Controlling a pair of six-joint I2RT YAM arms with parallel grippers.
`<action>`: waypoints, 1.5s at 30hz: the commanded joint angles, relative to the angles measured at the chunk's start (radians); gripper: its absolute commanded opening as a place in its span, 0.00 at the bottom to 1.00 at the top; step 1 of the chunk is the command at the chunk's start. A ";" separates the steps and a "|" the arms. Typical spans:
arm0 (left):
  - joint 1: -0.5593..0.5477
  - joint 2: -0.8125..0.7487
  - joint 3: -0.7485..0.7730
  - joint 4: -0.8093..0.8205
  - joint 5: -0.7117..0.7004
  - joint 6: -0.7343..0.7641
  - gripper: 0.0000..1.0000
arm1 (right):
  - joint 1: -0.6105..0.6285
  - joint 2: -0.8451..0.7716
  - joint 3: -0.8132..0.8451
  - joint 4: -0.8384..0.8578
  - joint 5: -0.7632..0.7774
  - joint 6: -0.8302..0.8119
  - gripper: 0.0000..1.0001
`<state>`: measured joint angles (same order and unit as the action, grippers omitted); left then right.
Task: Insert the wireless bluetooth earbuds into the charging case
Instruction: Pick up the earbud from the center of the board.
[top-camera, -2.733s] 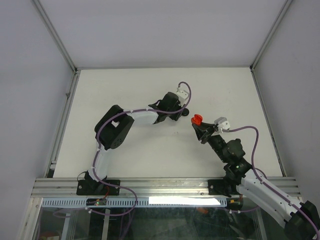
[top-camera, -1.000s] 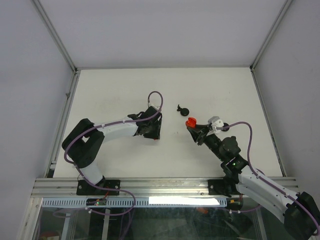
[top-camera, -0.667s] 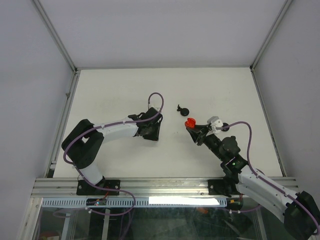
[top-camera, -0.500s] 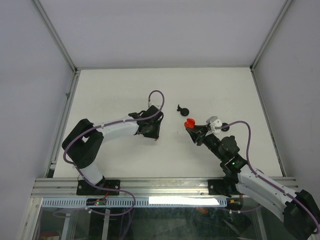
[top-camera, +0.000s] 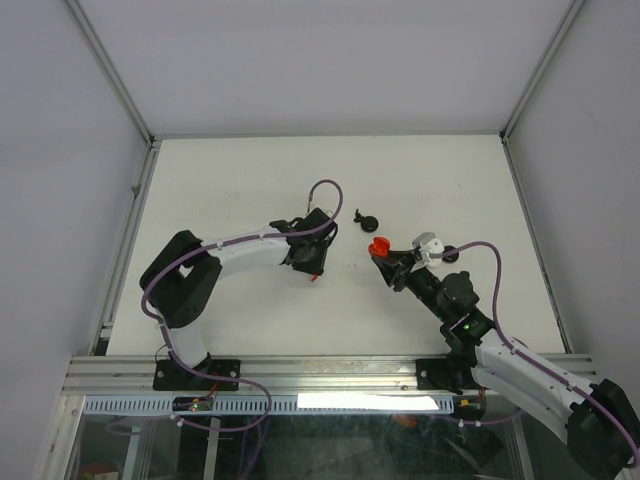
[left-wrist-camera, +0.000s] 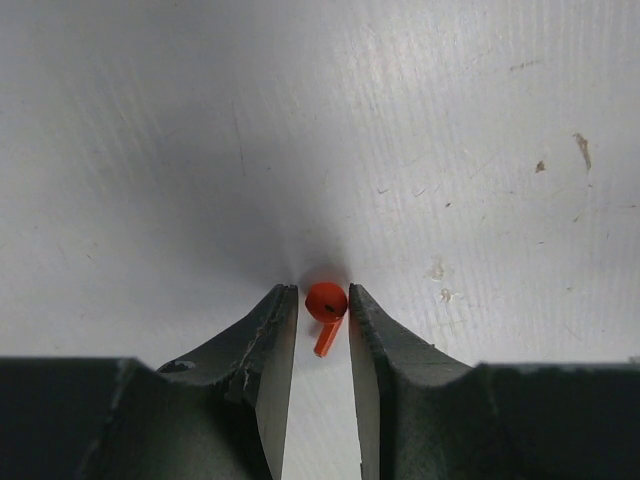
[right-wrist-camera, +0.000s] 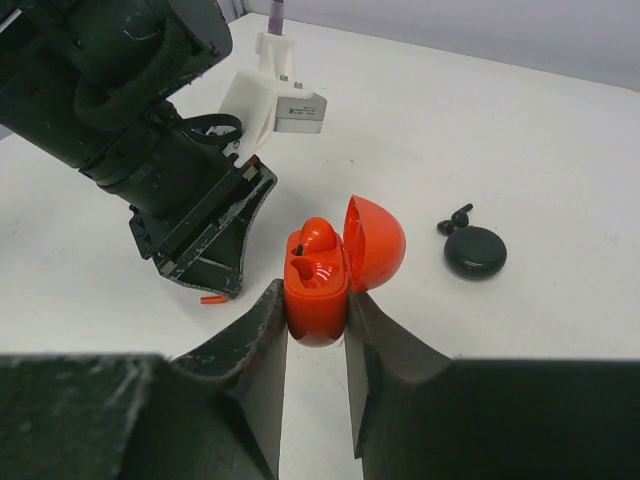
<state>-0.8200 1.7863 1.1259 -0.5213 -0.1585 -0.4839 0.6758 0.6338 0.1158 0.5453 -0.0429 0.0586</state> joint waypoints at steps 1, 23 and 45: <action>-0.018 0.015 0.062 -0.038 -0.035 0.022 0.28 | -0.002 -0.001 0.023 0.054 -0.008 0.008 0.00; -0.056 0.101 0.154 -0.183 -0.068 0.037 0.27 | -0.002 -0.008 0.037 0.036 -0.014 0.003 0.00; -0.049 0.068 0.148 -0.155 -0.095 0.034 0.11 | -0.001 0.018 0.041 0.051 -0.050 0.001 0.00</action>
<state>-0.8654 1.9038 1.2892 -0.7097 -0.2127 -0.4534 0.6754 0.6334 0.1162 0.5343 -0.0643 0.0582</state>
